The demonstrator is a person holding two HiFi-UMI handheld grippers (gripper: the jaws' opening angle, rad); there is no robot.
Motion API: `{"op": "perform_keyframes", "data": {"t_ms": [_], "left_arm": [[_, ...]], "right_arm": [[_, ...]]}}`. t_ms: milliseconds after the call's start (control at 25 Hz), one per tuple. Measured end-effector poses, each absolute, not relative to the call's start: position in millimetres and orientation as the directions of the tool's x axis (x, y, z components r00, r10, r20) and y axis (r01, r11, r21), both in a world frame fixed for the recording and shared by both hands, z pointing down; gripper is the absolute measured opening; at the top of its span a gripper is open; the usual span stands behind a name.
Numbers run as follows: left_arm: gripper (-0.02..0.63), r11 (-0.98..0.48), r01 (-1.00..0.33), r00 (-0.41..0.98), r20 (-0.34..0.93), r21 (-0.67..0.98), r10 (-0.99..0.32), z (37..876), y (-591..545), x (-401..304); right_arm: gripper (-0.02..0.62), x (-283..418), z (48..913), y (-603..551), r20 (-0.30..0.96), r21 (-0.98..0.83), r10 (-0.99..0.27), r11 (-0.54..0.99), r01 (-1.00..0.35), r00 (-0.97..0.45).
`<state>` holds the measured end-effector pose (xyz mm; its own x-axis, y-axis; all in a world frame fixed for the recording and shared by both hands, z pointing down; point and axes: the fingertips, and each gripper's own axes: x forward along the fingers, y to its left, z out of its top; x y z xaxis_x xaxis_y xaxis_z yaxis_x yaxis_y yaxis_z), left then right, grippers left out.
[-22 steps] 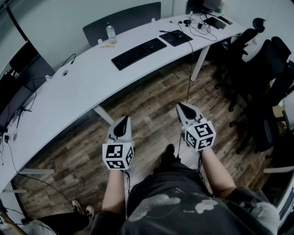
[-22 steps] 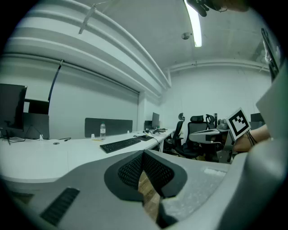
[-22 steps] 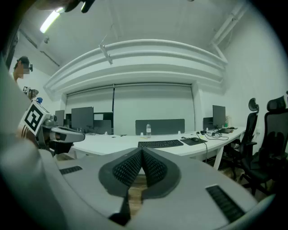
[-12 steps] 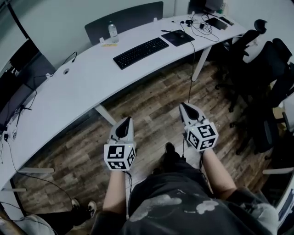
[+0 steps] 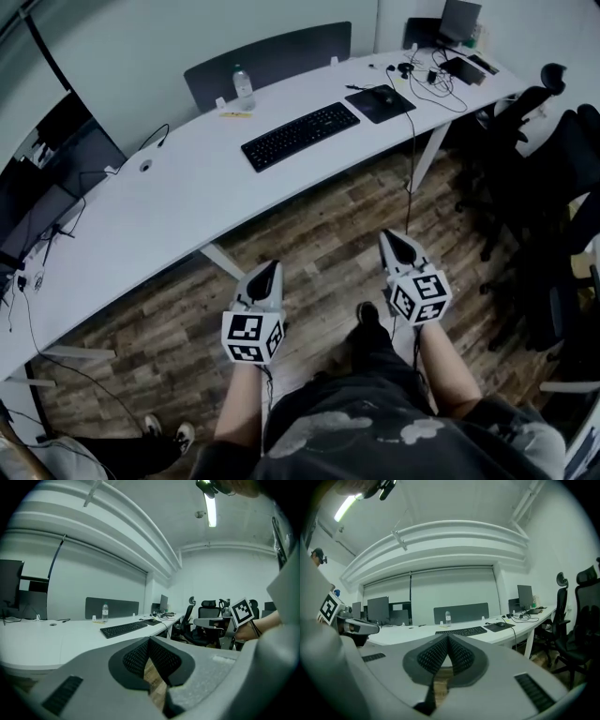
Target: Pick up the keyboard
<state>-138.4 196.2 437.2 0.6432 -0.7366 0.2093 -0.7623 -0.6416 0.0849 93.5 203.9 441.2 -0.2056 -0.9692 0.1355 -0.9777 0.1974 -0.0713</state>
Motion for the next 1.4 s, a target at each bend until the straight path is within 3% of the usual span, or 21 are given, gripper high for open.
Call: {"op": "perform_keyframes", "data": {"t_ms": [680, 1400], "left_arm": [[0.003, -0.432, -0.901, 0.423, 0.297, 0.04, -0.856, 430.4, 46.3, -19.4], [0.003, -0.391, -0.92, 0.36, 0.359, -0.016, -0.861, 444.4, -27.8, -23.9]], "right_arm": [[0.002, 226.8, 455.1, 4.0, 0.187, -0.13, -0.874, 0.431, -0.893, -0.449], [0.002, 200.5, 476.7, -85.4, 0.252, -0.11, -0.795, 0.543, -0.833, -0.552]]}}
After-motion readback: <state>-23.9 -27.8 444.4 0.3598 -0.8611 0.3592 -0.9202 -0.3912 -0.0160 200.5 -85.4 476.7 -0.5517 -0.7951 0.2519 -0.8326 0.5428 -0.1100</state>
